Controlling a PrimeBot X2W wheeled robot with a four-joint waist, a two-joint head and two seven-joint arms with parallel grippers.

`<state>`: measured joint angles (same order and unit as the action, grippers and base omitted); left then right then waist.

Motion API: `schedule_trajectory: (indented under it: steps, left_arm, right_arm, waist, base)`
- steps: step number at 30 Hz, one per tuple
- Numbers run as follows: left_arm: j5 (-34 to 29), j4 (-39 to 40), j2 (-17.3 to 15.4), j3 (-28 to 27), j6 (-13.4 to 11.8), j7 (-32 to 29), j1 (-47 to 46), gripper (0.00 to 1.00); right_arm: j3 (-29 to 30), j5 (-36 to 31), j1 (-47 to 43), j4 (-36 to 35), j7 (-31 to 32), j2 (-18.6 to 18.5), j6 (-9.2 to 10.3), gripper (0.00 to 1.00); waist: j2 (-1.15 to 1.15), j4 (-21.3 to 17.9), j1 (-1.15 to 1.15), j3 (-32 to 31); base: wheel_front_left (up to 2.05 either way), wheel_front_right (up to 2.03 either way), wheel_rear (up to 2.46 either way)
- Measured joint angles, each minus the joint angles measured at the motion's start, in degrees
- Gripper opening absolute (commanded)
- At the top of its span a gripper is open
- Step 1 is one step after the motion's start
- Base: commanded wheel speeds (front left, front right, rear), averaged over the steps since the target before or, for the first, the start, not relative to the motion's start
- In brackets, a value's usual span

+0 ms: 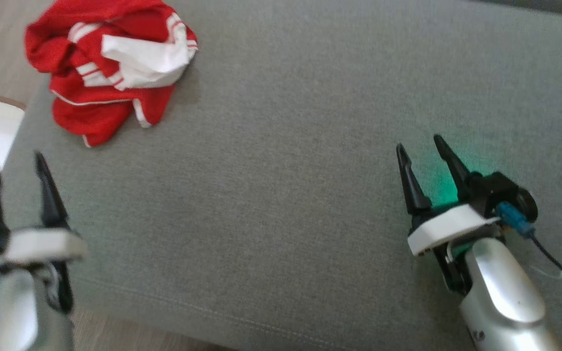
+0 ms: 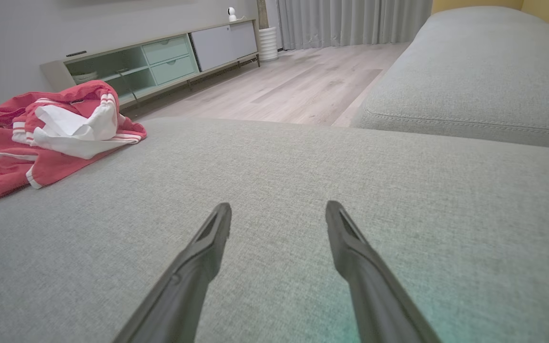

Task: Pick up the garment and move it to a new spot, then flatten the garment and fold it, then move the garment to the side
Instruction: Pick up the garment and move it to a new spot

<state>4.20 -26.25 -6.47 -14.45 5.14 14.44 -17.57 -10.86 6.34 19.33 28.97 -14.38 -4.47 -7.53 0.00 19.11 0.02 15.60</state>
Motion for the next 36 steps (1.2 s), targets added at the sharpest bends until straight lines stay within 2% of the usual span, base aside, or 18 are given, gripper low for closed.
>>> schedule_trajectory:
  steps: [9, 15, 22, 26, 32, 33, 34, 36]
  left_arm:
    - [-0.22, -7.89, -7.69, 2.07, 1.53, 0.04, -17.29, 1.0]
    - [-0.2, -18.67, -13.23, 6.03, 2.04, 0.2, -26.36, 1.0]
    - [4.87, -27.37, -14.95, 12.61, 2.46, 0.15, -34.12, 1.0]
    - [5.99, -31.41, -16.79, 12.83, 2.44, -0.33, -35.54, 1.0]
    - [6.34, -36.77, -16.82, 13.12, 0.88, -2.48, -38.14, 1.0]
    - [6.33, -37.35, -16.81, 13.17, 0.8, -2.5, -38.56, 0.85]
    - [6.32, -37.67, -16.81, 13.39, 0.22, -2.46, -38.78, 0.0]
    - [6.3, -38.07, -16.8, 13.69, -0.09, -2.25, -38.84, 0.0]
  right_arm:
    - [-2.32, -0.36, 4.3, -3.21, -0.01, -1.48, 0.0, 1.0]
    - [-3.18, -0.35, 6.21, -5.32, -0.32, -1.63, 0.0, 1.0]
    - [-3.59, -0.29, 8.27, -7.46, -0.77, -1.54, 0.0, 1.0]
    - [-3.63, -0.29, 9.22, -8.46, -0.85, -1.33, -0.01, 1.0]
    - [-3.71, -0.29, 9.75, -9.02, -1.26, -0.74, -0.01, 1.0]
    - [-3.71, -0.29, 9.78, -8.99, -1.26, -0.68, -0.01, 1.0]
    - [-3.7, -0.29, 9.79, -8.92, -1.26, -0.67, -0.01, 1.0]
    - [-3.67, -0.21, 9.79, -8.73, -1.26, -0.64, -0.01, 1.0]
  waist:
    - [0.0, -3.04, 0.0, 7.46]
    - [0.0, -5.75, -0.01, 11.06]
    - [0.0, -8.52, -0.02, 14.49]
    - [0.0, -9.88, -0.02, 16.09]
    - [0.0, -11.22, -0.02, 17.12]
    - [0.0, -11.28, -0.02, 17.09]
    - [0.0, -11.3, -0.02, 17.01]
    - [0.0, -11.29, -0.01, 16.82]
  base:
    - [0.0, 0.0, 0.0]
    - [0.0, 0.0, 0.0]
    - [0.0, 0.0, 0.0]
    - [0.0, 0.0, 0.0]
    - [0.0, 0.0, 0.0]
    - [0.0, 0.0, 0.0]
    - [0.0, 0.0, 0.0]
    - [0.0, 0.0, 0.0]
